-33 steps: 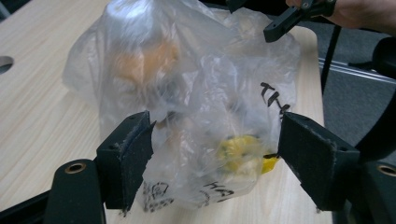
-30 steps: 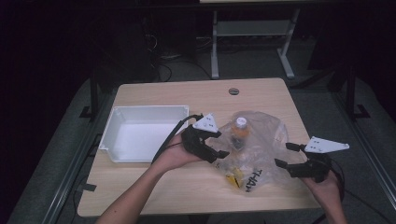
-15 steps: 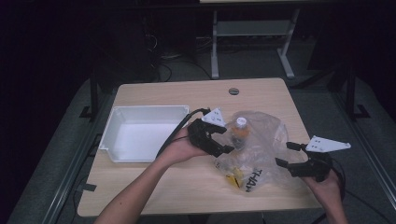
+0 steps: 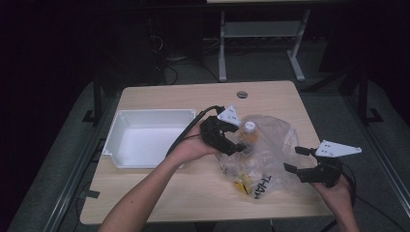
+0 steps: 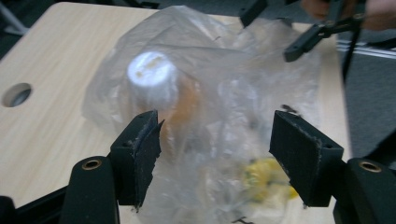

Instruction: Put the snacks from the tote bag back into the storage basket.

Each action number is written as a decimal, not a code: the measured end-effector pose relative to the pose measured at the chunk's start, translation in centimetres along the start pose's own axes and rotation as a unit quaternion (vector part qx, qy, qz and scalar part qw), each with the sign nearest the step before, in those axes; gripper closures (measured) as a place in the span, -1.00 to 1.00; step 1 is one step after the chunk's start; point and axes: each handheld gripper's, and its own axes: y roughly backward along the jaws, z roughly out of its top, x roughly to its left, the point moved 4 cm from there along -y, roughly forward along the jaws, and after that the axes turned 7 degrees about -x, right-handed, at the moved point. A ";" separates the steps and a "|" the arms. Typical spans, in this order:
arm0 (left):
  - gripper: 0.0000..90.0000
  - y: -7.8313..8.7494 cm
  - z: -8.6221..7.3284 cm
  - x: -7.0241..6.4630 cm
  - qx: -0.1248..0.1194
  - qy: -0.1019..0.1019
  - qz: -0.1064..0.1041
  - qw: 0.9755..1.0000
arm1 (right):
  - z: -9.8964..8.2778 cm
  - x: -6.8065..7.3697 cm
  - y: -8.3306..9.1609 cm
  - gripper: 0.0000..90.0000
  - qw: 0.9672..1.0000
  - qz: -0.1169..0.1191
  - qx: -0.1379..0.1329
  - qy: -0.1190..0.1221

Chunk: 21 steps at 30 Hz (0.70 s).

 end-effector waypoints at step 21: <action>0.52 -2.1 -0.5 2.1 0.046 0.018 0.050 0.998 | 0.1 0.0 0.1 -0.49 1.000 -0.001 0.001 0.006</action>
